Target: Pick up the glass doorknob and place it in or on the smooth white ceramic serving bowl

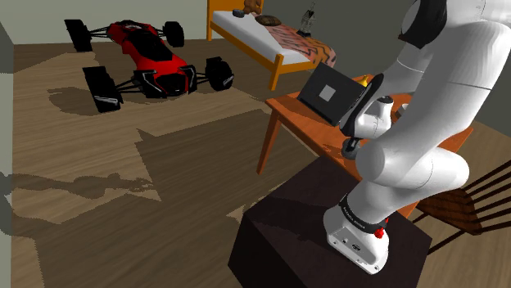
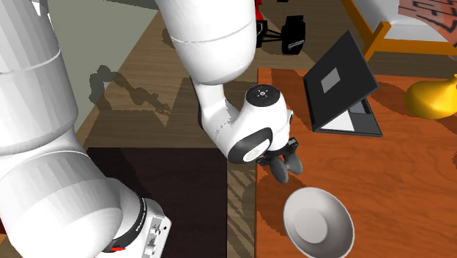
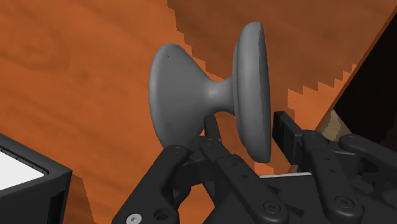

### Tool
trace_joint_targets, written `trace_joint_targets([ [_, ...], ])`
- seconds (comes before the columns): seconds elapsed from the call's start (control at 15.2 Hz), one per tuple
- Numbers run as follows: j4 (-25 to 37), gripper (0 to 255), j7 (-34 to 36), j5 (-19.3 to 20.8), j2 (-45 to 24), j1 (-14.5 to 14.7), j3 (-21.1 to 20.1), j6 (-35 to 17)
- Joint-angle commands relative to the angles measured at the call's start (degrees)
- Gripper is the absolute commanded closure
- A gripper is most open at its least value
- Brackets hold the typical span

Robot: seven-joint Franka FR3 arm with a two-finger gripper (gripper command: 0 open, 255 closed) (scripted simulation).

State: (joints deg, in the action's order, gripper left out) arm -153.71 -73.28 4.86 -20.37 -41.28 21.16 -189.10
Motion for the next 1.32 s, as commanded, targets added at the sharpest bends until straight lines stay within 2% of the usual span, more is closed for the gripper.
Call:
trace_joint_targets([
  [0.0, -0.29, 255, 0.02, -0.04, -0.26, 0.15, 0.11, 2.6],
  [0.26, 1.13, 255, 0.25, -0.11, -0.7, -0.08, -0.41, 3.58],
  [0.4, 0.92, 255, 0.41, -0.33, -0.35, 0.84, 0.1, 3.81],
  [0.46, -0.15, 255, -0.01, 0.02, -0.48, -0.19, -0.13, 2.49],
  [0.59, -0.73, 255, -0.33, -0.06, 1.64, 1.51, 1.61, 4.1],
  [0.79, -1.48, 255, -0.59, 0.09, 4.77, 4.92, 5.14, 6.62],
  [0.99, -2.07, 255, -0.1, 1.21, 7.83, 9.58, 10.13, 9.26],
  [1.25, -2.54, 255, 2.98, 5.96, 11.99, 17.3, 18.99, 13.04],
])
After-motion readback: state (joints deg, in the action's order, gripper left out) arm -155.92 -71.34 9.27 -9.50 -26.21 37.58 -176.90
